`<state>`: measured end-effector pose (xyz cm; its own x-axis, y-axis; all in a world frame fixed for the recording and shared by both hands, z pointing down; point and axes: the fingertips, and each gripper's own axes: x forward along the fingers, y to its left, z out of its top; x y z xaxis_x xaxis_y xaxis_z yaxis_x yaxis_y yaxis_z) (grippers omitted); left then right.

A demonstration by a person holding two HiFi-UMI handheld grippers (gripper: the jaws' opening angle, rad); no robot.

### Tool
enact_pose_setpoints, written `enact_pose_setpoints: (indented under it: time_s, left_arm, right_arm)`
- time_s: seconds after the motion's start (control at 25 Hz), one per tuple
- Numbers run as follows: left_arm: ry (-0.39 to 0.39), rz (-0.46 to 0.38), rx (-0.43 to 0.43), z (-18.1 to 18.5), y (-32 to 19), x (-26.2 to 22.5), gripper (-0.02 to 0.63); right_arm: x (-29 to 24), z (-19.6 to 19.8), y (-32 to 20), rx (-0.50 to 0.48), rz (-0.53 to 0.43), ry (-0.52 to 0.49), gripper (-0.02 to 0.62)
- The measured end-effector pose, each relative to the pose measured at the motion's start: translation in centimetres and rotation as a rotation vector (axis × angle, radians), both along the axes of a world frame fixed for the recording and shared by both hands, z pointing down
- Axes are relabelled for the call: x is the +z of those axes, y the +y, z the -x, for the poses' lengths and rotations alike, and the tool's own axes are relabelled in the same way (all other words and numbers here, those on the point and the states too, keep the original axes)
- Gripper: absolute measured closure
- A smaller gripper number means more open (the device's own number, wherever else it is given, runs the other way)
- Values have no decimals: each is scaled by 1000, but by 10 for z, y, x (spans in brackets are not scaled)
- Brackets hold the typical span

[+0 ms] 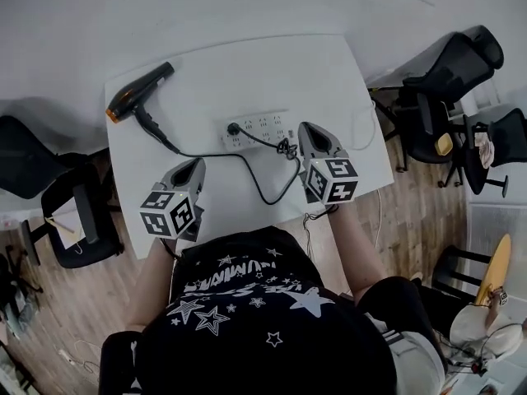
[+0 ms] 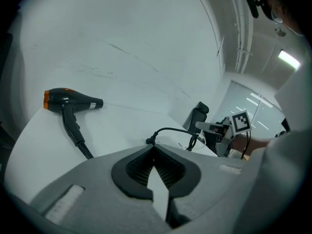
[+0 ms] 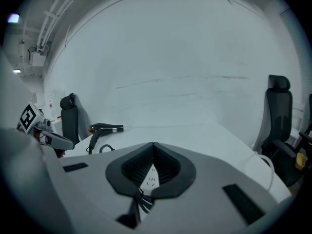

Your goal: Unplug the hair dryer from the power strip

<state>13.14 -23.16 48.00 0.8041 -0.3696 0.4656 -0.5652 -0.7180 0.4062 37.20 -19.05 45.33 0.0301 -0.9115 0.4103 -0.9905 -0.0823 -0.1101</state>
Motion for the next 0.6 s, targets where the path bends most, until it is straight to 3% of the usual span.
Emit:
enact_pose_setpoints:
  time_s: [0.36, 0.6]
  left_arm:
    - [-15, 8, -95, -26, -7, 10, 598]
    - [-35, 22, -126, -33, -6, 17, 598]
  right_arm:
    - [30, 19, -51, -393, 128, -6, 586]
    - [35, 41, -69, -591, 156, -4, 586]
